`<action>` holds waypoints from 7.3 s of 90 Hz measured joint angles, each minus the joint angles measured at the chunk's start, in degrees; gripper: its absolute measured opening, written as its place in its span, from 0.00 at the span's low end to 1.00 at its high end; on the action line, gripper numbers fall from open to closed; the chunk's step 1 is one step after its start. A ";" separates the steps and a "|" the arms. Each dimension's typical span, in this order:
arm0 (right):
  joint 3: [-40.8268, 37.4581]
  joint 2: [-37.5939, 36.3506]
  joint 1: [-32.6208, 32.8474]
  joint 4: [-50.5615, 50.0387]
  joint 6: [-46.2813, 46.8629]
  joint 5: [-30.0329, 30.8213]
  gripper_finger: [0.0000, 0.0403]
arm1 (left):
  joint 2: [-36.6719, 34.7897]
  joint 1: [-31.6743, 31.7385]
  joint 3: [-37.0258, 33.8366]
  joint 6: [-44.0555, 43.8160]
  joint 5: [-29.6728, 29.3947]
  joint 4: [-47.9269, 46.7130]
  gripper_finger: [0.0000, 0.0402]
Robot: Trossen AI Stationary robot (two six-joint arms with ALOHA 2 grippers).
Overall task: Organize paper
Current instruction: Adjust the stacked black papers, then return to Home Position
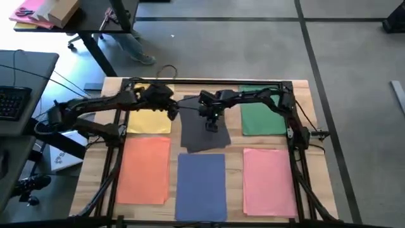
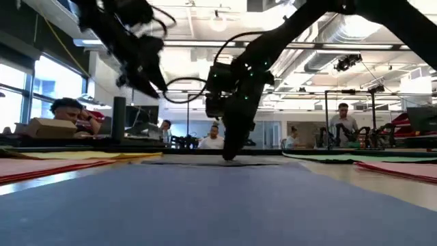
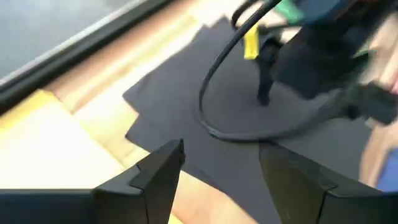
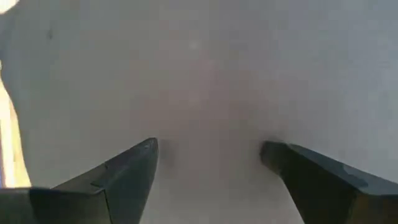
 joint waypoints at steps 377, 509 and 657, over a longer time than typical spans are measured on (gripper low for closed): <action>6.18 1.35 11.20 -7.20 23.06 14.34 0.77 | -7.91 -21.08 -2.54 -20.74 -22.25 -12.43 0.50; 5.95 -53.28 -23.35 -11.81 20.09 25.49 0.67 | -43.68 10.06 -10.99 -11.33 -7.75 -5.16 0.26; -44.55 -99.83 22.13 22.13 42.07 23.41 0.00 | -34.62 -27.42 -29.62 -21.59 -12.05 54.89 0.02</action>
